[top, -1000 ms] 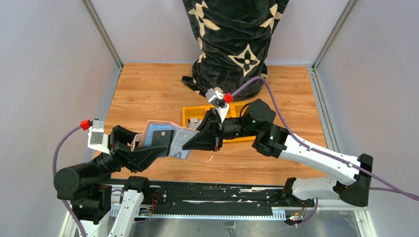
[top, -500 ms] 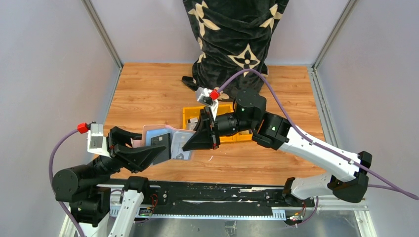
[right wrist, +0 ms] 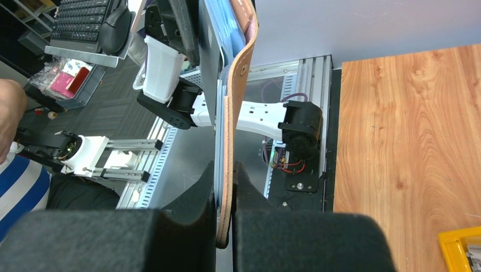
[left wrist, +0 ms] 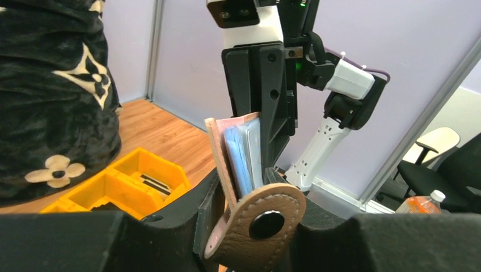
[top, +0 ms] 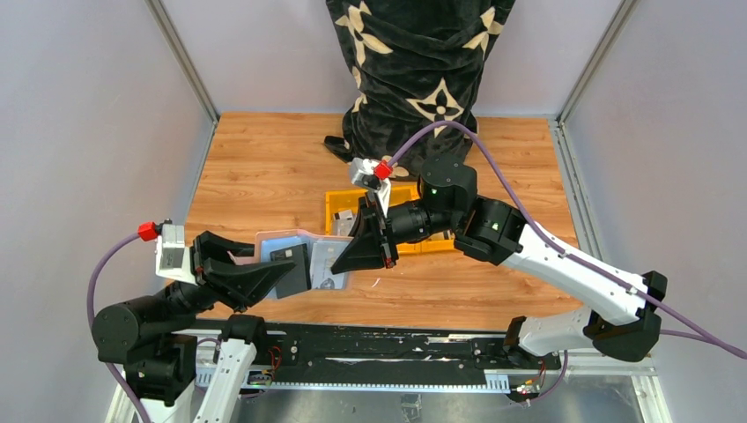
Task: Take the credit cards out of the card holder
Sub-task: Remove the credit card from the card holder.
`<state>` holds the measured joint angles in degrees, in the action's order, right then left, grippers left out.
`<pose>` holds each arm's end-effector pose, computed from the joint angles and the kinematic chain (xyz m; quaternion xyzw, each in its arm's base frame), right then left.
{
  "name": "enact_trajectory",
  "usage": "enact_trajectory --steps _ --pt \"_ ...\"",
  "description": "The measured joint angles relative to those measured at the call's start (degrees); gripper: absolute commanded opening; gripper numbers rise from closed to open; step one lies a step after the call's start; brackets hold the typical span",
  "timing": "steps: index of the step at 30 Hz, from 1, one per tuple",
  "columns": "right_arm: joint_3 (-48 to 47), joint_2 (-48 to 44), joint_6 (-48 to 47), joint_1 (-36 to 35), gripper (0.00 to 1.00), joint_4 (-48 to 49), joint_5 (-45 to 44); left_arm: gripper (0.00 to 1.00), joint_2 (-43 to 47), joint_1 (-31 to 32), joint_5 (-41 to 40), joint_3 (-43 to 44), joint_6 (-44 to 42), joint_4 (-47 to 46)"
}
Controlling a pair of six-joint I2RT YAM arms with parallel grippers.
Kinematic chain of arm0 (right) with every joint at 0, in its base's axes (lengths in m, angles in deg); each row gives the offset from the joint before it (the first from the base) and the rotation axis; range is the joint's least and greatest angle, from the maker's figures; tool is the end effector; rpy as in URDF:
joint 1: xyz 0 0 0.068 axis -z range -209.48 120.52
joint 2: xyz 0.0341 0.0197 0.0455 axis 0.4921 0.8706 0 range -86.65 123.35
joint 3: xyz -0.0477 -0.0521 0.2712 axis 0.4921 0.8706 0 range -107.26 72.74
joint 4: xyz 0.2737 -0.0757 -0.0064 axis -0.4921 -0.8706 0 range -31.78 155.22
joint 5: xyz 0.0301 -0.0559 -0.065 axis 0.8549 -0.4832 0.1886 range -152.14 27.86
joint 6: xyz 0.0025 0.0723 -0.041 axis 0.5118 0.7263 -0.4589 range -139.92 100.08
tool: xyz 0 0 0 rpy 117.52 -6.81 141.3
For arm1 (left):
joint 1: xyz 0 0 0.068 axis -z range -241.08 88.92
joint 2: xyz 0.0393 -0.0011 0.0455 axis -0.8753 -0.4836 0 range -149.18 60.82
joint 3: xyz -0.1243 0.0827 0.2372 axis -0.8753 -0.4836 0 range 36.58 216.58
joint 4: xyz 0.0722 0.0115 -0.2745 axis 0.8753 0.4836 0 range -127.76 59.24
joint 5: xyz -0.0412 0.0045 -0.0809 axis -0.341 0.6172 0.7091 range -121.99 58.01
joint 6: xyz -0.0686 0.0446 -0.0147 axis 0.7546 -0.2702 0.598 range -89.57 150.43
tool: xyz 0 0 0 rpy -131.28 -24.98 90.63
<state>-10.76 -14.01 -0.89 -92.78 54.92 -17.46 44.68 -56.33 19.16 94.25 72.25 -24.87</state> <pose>0.0970 0.3065 0.4836 -0.4955 0.5011 0.6340 0.3186 0.0207 -0.0585 0.4696 0.2057 0.5545 -0.5090 0.6255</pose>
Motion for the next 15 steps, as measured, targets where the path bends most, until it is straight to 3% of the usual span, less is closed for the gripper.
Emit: enact_trajectory --steps 10,15 --pt "-0.6 1.0 -0.4 0.0 0.0 -2.0 1.6 0.46 0.4 0.0 5.7 -0.4 3.4 -2.5" --pt "-2.8 2.5 -0.7 0.0 0.0 -4.7 2.0 0.41 1.5 0.0 7.3 -0.7 0.2 -0.5"
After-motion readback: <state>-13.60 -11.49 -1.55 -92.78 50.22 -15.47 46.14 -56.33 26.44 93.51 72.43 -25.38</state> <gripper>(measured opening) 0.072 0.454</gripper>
